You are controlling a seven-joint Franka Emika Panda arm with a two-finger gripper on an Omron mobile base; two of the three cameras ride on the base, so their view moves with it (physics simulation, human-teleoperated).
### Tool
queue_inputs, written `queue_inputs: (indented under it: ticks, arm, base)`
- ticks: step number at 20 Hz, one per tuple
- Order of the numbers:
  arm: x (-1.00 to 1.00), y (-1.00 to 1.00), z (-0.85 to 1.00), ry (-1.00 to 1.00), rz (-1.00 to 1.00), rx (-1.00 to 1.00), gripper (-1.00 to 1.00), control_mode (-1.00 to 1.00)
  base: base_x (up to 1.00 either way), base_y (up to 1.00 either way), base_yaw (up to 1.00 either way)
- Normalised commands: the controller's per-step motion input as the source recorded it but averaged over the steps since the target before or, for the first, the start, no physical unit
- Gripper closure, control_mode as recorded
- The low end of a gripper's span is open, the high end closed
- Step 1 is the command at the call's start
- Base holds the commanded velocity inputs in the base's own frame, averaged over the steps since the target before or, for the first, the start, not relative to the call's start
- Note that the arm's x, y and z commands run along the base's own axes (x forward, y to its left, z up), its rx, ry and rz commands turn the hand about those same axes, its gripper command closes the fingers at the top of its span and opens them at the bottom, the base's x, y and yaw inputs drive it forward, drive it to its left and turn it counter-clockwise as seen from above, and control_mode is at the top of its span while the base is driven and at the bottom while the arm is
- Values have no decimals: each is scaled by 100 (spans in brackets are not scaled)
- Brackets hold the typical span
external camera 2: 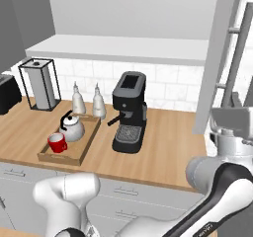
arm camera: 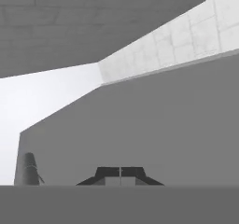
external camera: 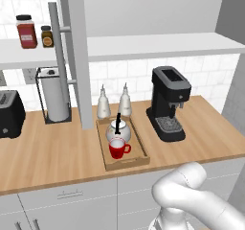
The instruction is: Pick the kettle from the counter and place it on the tray. Then pick the mug from the cabinet and place it on the tray. Then close the cabinet doors.
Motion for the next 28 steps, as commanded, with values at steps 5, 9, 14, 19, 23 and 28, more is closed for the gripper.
queue_inputs:
  ticks: [5, 9, 14, 19, 23, 28]
  arm:
    - [24, 48, 73, 20, 7, -2, 100, -100]
    - [72, 27, 51, 56, 5, -9, 100, -100]
    - [96, 24, -1, 82, 1, -24, 100, -100]
    - [81, 55, -39, 42, 5, -19, 100, -100]
    - [55, 76, -35, 4, 8, -8, 100, -100]
    - [47, 67, -8, 4, 0, -7, 100, -100]
  base:
    - [0, 0, 0]
    - [0, 0, 0]
    - [0, 0, 0]
    - [0, 0, 0]
    - [0, 0, 0]
    - [0, 0, 0]
